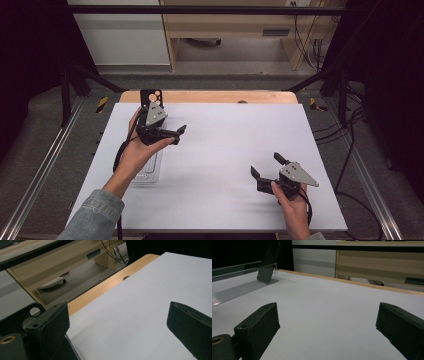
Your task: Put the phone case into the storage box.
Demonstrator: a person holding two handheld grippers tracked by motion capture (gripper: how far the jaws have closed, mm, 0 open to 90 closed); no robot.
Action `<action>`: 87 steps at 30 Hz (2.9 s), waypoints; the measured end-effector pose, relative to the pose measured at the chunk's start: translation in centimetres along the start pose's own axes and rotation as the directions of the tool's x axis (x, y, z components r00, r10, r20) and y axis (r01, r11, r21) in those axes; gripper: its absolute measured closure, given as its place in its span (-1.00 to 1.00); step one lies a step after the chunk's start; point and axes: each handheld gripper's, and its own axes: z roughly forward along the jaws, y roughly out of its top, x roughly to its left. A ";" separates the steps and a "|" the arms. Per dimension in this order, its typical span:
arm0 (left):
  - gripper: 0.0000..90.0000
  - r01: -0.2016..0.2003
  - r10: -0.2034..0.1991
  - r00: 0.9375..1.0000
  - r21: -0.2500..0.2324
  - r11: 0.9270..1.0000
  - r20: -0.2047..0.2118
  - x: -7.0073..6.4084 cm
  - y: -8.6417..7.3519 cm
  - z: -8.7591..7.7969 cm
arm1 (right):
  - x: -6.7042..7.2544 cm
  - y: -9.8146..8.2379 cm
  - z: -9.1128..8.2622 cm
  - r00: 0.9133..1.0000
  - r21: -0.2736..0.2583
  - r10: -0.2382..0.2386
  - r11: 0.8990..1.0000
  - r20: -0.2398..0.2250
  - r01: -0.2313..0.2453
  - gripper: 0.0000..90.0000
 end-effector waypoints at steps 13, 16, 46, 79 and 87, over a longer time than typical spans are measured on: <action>-0.91 0.026 -0.026 1.000 -0.038 0.999 -0.006 -2.1 -0.1 -2.5 | 0.5 0.1 0.0 1.000 0.002 -0.029 1.000 0.005 0.029 -0.89; -0.91 0.029 -0.029 1.000 -0.049 0.998 0.001 -2.6 -0.3 -3.3 | 0.7 0.1 0.1 0.999 0.004 -0.041 0.999 0.003 0.041 -0.90; -0.94 0.121 -0.125 0.992 -0.204 0.971 -0.004 -2.5 -1.2 -7.1 | 0.6 0.1 0.1 0.999 -0.001 -0.051 0.999 0.005 0.051 -0.90; -0.97 0.156 -0.172 0.985 -0.280 0.947 -0.032 -1.3 -4.4 -11.3 | 0.8 0.2 0.2 0.997 0.000 -0.077 0.997 0.007 0.077 -0.89; -0.97 0.161 -0.179 0.983 -0.289 0.944 -0.036 -1.3 -5.2 -11.8 | 0.8 0.2 0.2 0.997 0.000 -0.075 0.997 0.005 0.075 -0.90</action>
